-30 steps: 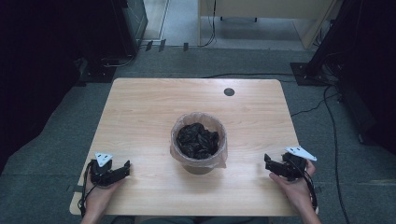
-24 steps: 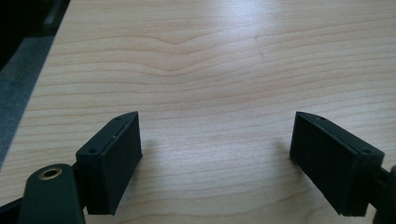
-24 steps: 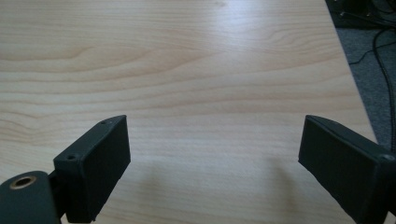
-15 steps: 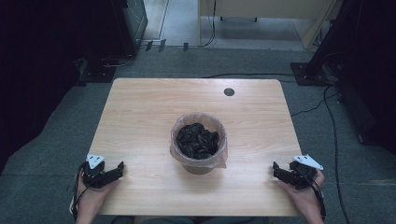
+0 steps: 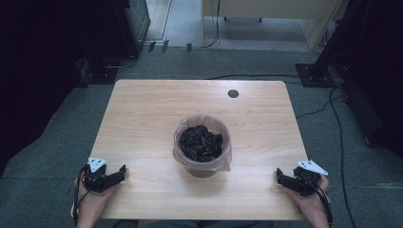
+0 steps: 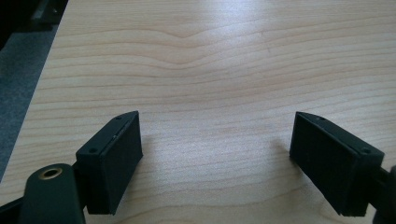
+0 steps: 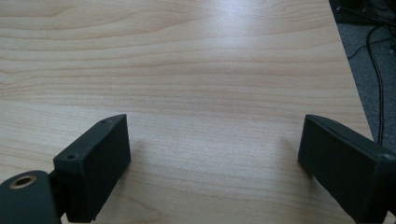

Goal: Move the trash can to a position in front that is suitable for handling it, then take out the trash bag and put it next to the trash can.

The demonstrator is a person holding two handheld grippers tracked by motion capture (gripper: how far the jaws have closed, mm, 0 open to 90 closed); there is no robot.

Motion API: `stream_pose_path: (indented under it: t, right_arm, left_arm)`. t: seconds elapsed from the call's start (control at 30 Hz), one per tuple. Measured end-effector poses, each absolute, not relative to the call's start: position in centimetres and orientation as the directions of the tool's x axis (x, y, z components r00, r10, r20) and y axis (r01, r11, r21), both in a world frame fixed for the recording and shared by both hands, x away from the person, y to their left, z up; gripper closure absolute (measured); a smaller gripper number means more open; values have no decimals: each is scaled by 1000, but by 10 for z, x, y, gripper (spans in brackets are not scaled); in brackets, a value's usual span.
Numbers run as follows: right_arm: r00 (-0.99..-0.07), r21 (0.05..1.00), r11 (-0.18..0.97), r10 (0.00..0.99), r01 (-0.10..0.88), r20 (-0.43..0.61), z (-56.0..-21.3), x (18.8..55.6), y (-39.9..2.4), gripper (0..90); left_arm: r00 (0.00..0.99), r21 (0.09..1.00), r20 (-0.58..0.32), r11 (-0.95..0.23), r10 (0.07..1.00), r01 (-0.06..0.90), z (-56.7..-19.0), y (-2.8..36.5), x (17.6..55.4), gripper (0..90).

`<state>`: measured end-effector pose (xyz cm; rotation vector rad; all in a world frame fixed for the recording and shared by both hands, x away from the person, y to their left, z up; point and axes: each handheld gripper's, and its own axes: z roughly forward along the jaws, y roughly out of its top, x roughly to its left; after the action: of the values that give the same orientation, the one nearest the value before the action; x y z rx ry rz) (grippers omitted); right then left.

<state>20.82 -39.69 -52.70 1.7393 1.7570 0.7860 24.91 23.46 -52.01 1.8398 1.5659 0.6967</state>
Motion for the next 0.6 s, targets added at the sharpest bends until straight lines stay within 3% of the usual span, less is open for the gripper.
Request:
stream_pose_path:
  t: [0.27,0.47,0.6]
  right_arm:
    - [-22,729,-2,999,684,23,-527,209,-397,92]
    - [-16,731,-6,1000,682,24,-527,210,-396,91]
    - [-16,731,-7,1000,682,24,-527,209,-396,92]
  left_arm:
    - [177,731,-1,-120,984,672,-519,215,247,168]
    - [220,724,-13,-143,975,675,-516,174,256,167]
    - [298,754,-35,-171,954,635,-508,144,261,167]
